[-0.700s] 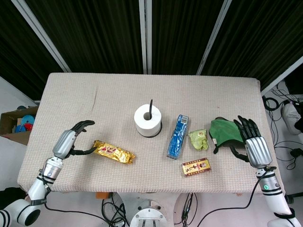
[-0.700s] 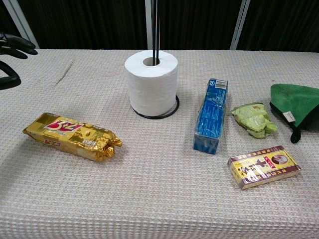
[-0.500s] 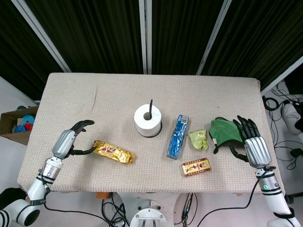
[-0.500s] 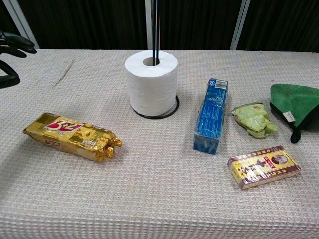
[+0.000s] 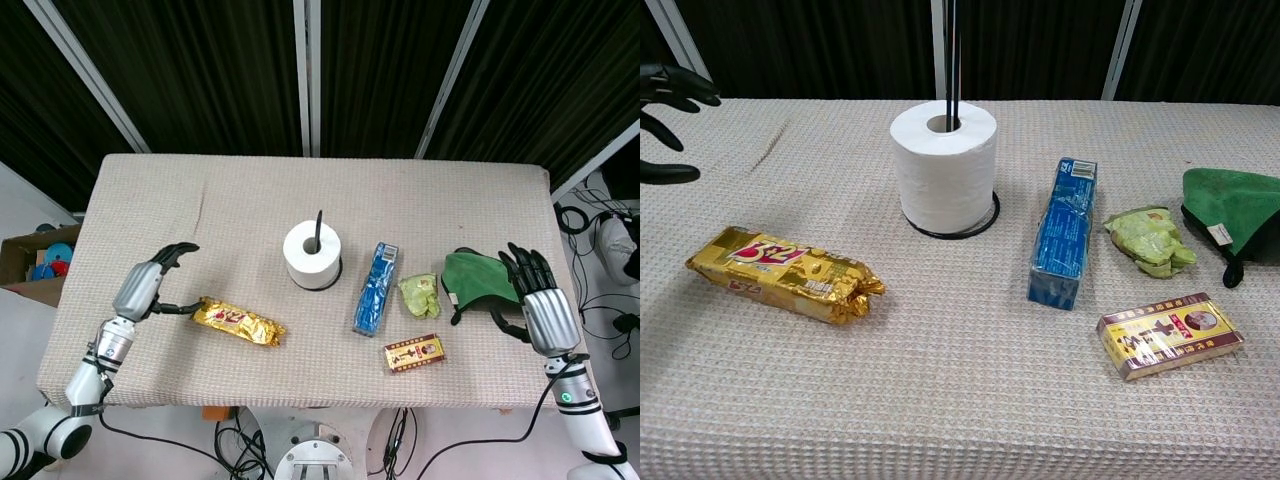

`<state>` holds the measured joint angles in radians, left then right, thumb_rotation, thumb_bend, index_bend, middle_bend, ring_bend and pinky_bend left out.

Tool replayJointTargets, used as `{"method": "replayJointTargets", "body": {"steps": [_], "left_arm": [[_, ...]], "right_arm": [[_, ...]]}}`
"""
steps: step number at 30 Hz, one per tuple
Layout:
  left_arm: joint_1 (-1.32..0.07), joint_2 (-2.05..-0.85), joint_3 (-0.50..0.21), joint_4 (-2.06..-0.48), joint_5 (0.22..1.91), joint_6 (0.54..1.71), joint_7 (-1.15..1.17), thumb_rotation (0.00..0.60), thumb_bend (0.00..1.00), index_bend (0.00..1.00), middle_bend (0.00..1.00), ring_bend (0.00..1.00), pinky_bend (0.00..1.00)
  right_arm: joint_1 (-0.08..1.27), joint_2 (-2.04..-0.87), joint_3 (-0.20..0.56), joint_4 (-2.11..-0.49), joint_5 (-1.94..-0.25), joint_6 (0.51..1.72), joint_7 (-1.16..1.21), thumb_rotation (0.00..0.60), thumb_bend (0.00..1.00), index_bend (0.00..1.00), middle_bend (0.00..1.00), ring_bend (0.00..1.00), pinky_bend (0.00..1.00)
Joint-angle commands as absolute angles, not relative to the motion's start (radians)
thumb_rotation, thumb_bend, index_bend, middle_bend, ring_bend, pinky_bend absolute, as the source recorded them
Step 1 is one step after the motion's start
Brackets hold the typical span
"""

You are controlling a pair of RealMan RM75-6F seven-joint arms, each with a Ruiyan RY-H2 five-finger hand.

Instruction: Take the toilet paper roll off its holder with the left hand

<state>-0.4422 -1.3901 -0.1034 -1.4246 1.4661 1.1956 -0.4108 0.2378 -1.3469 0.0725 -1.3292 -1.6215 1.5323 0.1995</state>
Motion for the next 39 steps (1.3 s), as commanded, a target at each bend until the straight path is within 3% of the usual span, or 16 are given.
{"method": "replayJointTargets", "body": {"steps": [1, 3, 7, 10, 25, 39], "left_arm": [[-0.502, -1.416, -0.151, -1.41, 1.414, 1.122, -0.367, 0.461, 0.05, 0.14, 0.15, 0.11, 0.31], [-0.525, -1.436, -0.168, -1.398, 1.401, 1.102, -0.363, 0.448, 0.04, 0.09, 0.12, 0.08, 0.27], [-0.563, -1.538, -0.211, -1.31, 1.376, 1.11, -0.369, 0.364, 0.02, 0.04, 0.0, 0.0, 0.19], [-0.593, -1.596, -0.222, -1.254, 1.376, 1.095, -0.394, 0.336, 0.02, 0.02, 0.0, 0.0, 0.17], [-0.724, -1.834, -0.227, -0.958, 1.4, 1.037, -0.433, 0.328, 0.02, 0.01, 0.0, 0.0, 0.12], [-0.792, -1.92, -0.215, -0.855, 1.411, 0.974, -0.554, 0.33, 0.02, 0.0, 0.0, 0.0, 0.12]], "right_arm": [[0.233, -1.329, 0.087, -1.346, -1.619, 1.554, 0.19, 0.6, 0.29, 0.0, 0.0, 0.0, 0.0], [0.23, -1.315, 0.094, -1.357, -1.615, 1.563, 0.186, 0.6, 0.29, 0.0, 0.0, 0.0, 0.0], [0.224, -1.289, 0.107, -1.38, -1.608, 1.578, 0.185, 0.6, 0.29, 0.0, 0.0, 0.0, 0.0], [0.222, -1.275, 0.111, -1.387, -1.604, 1.58, 0.185, 0.6, 0.29, 0.0, 0.0, 0.0, 0.0], [0.222, -1.26, 0.124, -1.378, -1.576, 1.558, 0.214, 0.6, 0.29, 0.0, 0.0, 0.0, 0.0], [0.231, -1.258, 0.137, -1.38, -1.551, 1.532, 0.221, 0.6, 0.3, 0.0, 0.0, 0.0, 0.0]]}}
